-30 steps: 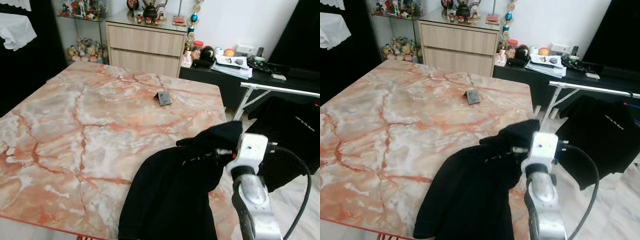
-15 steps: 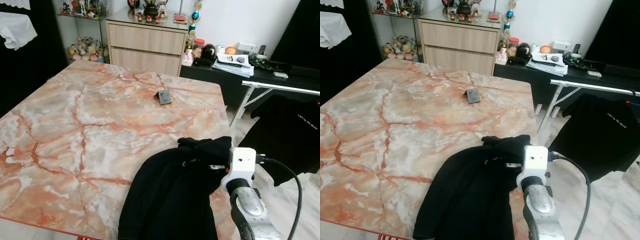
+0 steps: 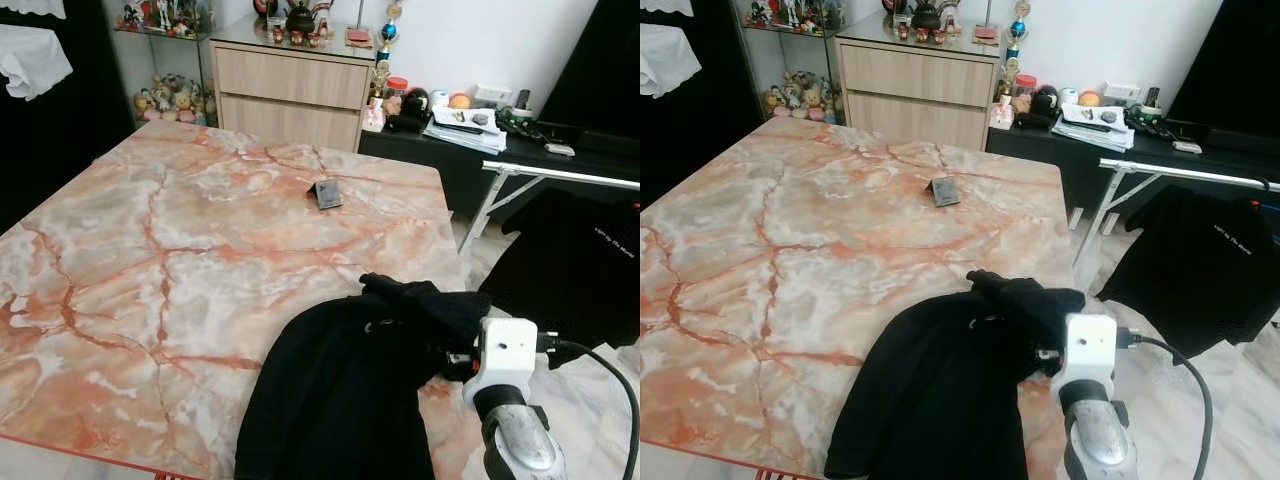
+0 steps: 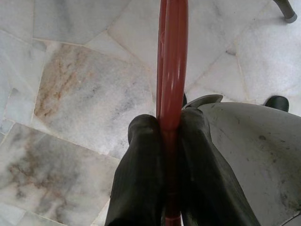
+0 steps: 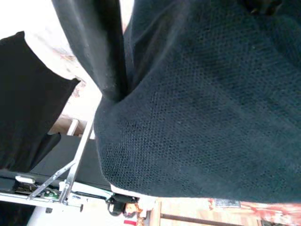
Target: Hang hanger
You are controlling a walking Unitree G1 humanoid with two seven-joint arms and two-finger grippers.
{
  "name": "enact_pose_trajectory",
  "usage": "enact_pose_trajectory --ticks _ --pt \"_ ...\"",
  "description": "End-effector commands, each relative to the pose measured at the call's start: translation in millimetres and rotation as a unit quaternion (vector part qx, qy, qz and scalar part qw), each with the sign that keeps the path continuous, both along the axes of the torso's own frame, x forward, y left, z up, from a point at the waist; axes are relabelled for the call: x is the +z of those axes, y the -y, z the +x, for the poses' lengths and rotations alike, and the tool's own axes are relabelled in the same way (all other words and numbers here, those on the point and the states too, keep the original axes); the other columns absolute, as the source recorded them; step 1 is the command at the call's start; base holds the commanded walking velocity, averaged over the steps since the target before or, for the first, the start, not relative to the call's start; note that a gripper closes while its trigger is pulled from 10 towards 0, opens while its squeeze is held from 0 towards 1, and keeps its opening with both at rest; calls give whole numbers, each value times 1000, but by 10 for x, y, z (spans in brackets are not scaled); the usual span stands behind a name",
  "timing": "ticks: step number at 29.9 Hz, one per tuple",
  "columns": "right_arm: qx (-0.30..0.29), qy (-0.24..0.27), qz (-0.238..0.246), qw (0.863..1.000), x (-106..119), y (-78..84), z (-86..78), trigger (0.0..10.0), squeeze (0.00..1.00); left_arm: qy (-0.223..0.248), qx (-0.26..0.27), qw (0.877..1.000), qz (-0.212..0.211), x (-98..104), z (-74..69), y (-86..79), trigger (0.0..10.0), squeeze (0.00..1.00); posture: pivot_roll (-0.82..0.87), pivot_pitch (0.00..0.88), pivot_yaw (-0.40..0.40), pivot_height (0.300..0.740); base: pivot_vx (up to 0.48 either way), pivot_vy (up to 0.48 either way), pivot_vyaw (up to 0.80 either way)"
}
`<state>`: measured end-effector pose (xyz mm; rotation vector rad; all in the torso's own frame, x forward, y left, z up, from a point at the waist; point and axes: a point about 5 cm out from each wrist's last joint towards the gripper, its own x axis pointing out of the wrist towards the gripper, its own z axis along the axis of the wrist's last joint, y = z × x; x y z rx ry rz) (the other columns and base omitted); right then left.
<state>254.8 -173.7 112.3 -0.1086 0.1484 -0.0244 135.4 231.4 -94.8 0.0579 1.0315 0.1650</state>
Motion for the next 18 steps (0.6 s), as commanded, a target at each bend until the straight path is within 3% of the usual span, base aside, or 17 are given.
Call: enact_pose_trajectory --ticks 1,2,3,4,7,8,9,11,14,16,18 --pt "2 -1 7 1000 25 4 36 10000 1000 -30 -24 999 -18 -73 -128 121 10000 0 58 43 -82 740 0 0 0" --pt "-26 15 103 994 98 4 113 10000 1000 -31 -26 999 -17 -73 -131 120 10000 0 61 43 -82 740 0 0 0" --pt "-36 21 136 990 121 6 132 10000 1000 -31 -27 999 -17 -74 -132 120 10000 0 61 43 -82 740 0 0 0" --pt "-58 29 201 977 154 21 167 10000 1000 -31 -27 999 -17 -74 -133 119 10000 0 64 42 -83 740 0 0 0" --pt "-100 33 321 941 177 73 244 10000 1000 -32 -27 999 -16 -75 -139 116 10000 0 64 39 -85 740 0 0 0" --pt "-93 28 326 940 169 63 262 10000 1000 -33 -26 999 -16 -76 -142 117 10000 0 64 39 -85 740 0 0 0" --pt "-58 10 297 953 126 -8 273 10000 1000 -33 -26 999 -16 -78 -146 118 10000 0 68 41 -85 740 0 0 0" --pt "-30 -9 268 963 83 -84 262 10000 1000 -33 -26 999 -16 -78 -148 119 10000 0 71 44 -86 740 0 0 0" --pt "7 -12 258 966 108 -174 259 10000 1000 -34 -25 999 -16 -79 -151 118 10000 0 71 46 -85 740 0 0 0" --pt "32 -16 221 975 133 -206 267 10000 1000 -34 -25 999 -17 -80 -154 117 10000 0 67 47 -84 740 0 0 0" --pt "50 -10 132 990 155 -188 285 10000 1000 -35 -26 999 -17 -81 -156 118 10000 0 66 48 -85 740 0 0 0"
